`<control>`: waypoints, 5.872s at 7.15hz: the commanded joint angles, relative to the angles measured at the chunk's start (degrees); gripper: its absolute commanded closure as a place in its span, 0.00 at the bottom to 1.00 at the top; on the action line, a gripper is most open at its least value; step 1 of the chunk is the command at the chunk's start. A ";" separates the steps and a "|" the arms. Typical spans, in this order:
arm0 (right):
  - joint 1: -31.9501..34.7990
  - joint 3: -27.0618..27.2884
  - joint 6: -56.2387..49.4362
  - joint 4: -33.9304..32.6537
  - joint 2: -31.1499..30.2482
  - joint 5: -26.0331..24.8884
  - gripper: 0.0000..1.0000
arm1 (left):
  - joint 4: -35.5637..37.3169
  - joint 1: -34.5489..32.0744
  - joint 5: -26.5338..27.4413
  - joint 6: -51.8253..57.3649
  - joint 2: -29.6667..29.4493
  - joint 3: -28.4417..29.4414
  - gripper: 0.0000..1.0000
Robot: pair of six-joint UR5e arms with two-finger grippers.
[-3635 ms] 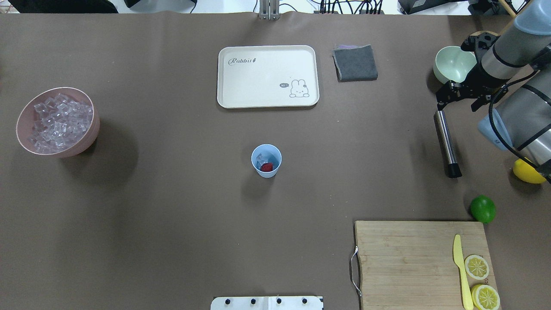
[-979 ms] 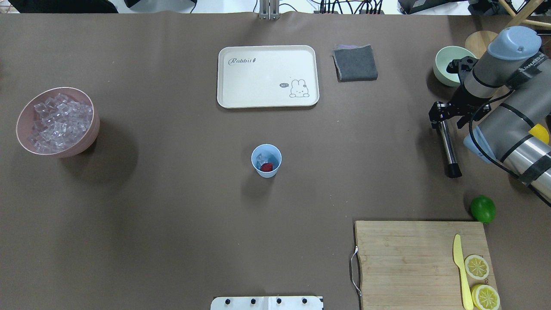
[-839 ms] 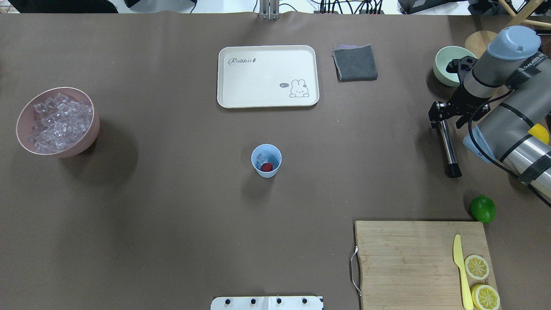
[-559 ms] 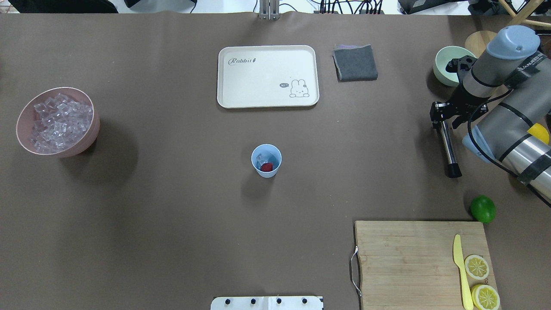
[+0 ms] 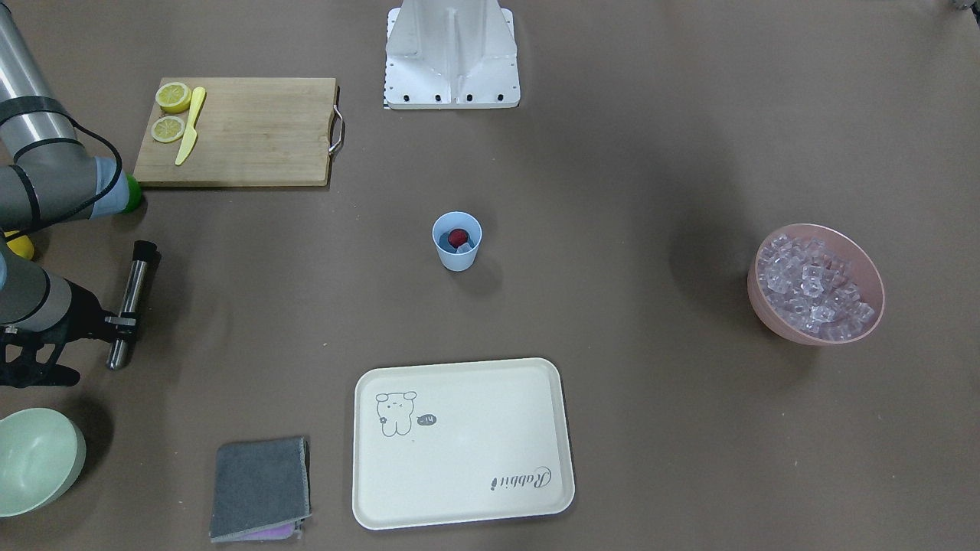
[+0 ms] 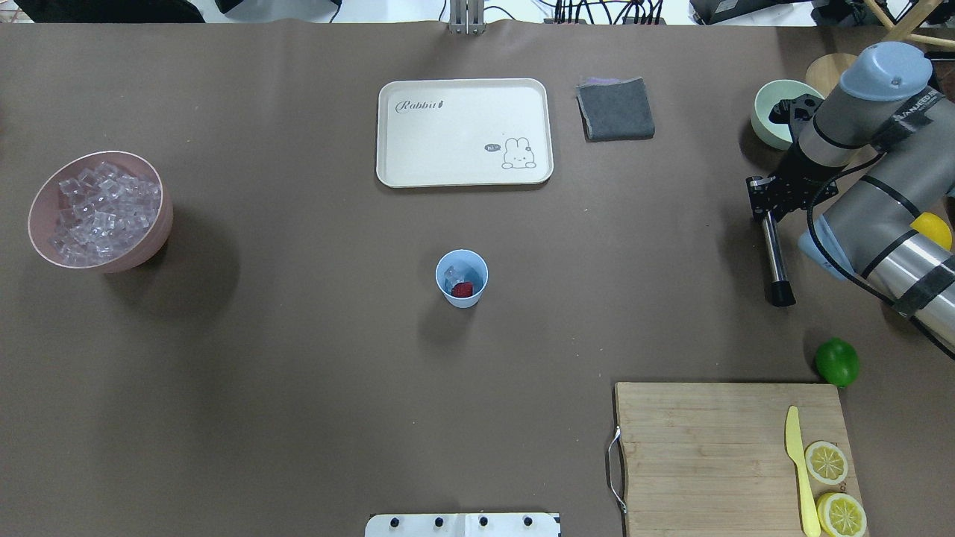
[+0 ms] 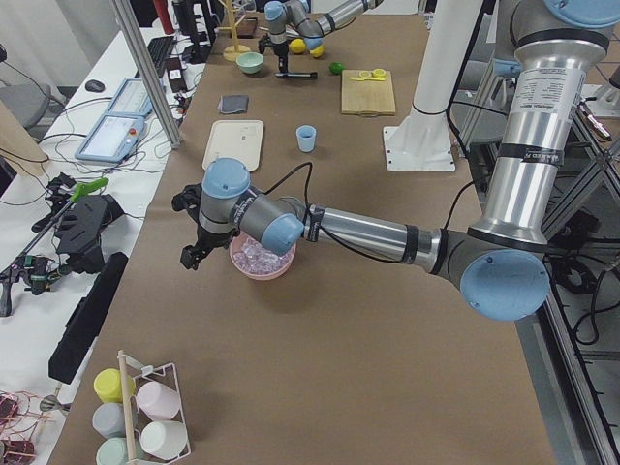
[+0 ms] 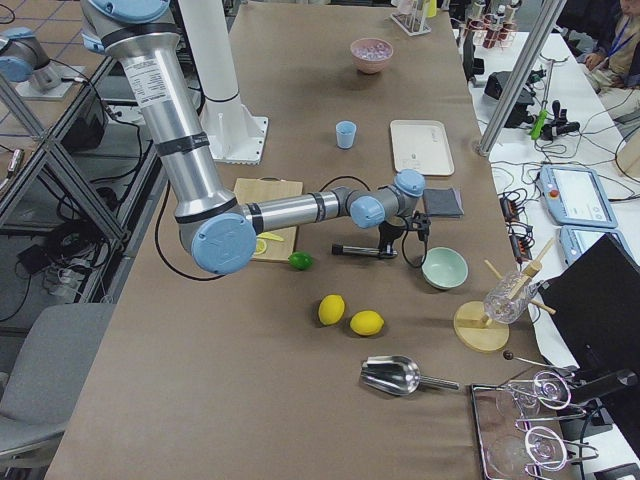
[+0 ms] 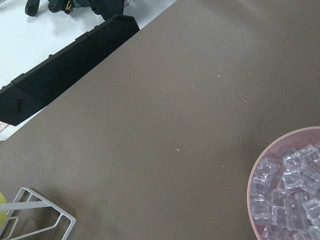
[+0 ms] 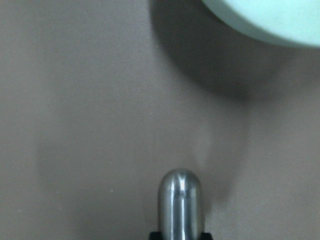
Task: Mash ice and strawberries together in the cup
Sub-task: 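Lower the right gripper and grasp the top of the steel muddler, then lift the steel muddler upright with the right gripper, then carry the muddler over the light-blue cup with the right gripper, then push the muddler down into the cup repeatedly with the right gripper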
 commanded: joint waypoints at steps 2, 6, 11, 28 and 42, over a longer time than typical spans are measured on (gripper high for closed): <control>2.44 0.71 0.02 0.15 1.66 0.00 1.00 | -0.09 0.00 0.37 0.00 -0.13 -0.50 0.03; 9.31 4.92 1.50 2.07 5.80 -1.57 1.00 | -0.53 0.00 0.28 0.00 -0.13 -1.47 0.03; 6.52 23.53 8.10 4.46 8.26 -15.43 1.00 | 0.09 0.17 0.19 -0.96 -0.83 1.15 0.03; -42.79 24.72 10.84 29.33 12.83 -100.78 1.00 | -0.61 0.62 -0.51 -9.49 0.84 6.79 0.03; -47.37 16.36 11.45 30.47 16.71 -98.43 1.00 | -0.79 1.14 -0.33 -9.23 0.84 8.81 0.03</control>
